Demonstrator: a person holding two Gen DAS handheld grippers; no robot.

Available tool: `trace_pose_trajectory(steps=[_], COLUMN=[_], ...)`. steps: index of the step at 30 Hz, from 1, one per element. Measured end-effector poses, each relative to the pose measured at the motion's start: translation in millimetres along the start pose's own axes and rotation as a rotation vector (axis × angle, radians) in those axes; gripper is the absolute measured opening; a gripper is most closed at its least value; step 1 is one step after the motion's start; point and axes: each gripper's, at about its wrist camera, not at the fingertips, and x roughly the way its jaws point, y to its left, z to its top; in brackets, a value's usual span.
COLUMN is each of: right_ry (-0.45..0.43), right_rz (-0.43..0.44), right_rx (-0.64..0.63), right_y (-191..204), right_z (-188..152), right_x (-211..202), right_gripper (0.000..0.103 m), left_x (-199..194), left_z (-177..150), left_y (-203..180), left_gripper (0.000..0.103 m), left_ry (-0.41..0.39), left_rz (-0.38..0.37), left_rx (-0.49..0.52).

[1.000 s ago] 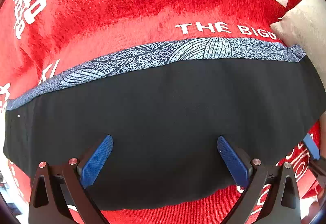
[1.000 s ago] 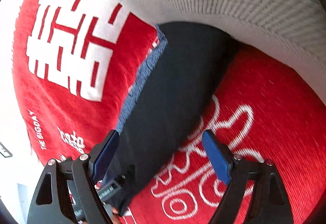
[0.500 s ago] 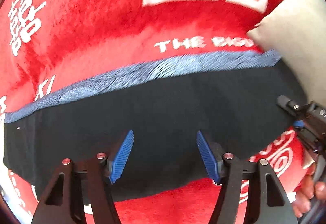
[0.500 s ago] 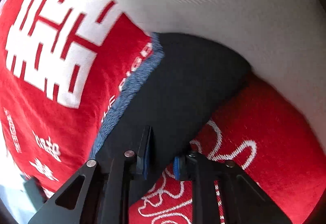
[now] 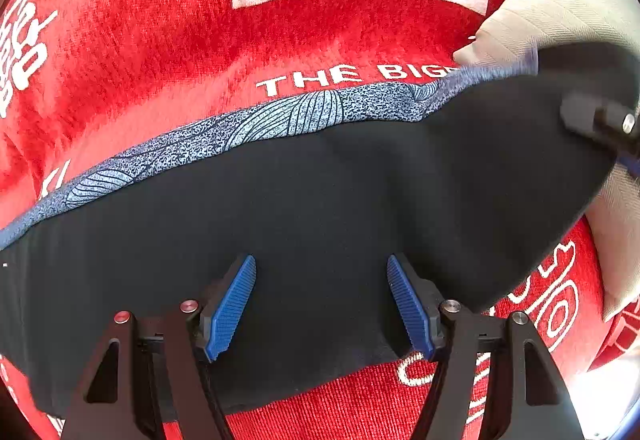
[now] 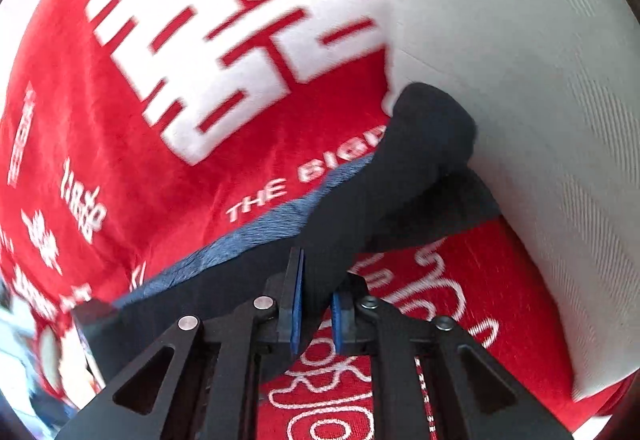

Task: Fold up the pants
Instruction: 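Grasp the trousers' leg end with the right gripper, then lift the leg end with the right gripper and fold it toward the left gripper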

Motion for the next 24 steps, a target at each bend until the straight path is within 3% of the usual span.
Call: trace_pose_trajectory(steps=[5,8,12,16,21,24], right_ry=[-0.024,-0.027,0.014,0.062,0.158,0.126], right_rz=[-0.011,-0.005,0.014,0.018,-0.046,-0.055], right_rx=[-0.239,-0.379,-0.461,-0.321,-0.053,0.051], right_y=[61,103,141,132,71,34], right_z=[0,-8,-25,-34,-33,-24], right_x=[-11,-15,-4,8,30,32], right_gripper=[0.009,0.009,0.009,0.016,0.018,0.018], left_x=[-8,-23,-48,-46,-32,-30], left_z=[2,1,-13,-26,-28,-27], left_y=[5,33,88,116,103,98], left_gripper=[0.069,0.069,0.069,0.069,0.069,0.069], left_ry=[0.016,0.044,0.035,0.109,0.121,0.125], left_rz=[-0.056,-0.123,-0.080,-0.054,-0.051,-0.076], left_rx=[-0.008,-0.088,-0.154,-0.157,-0.096,-0.093])
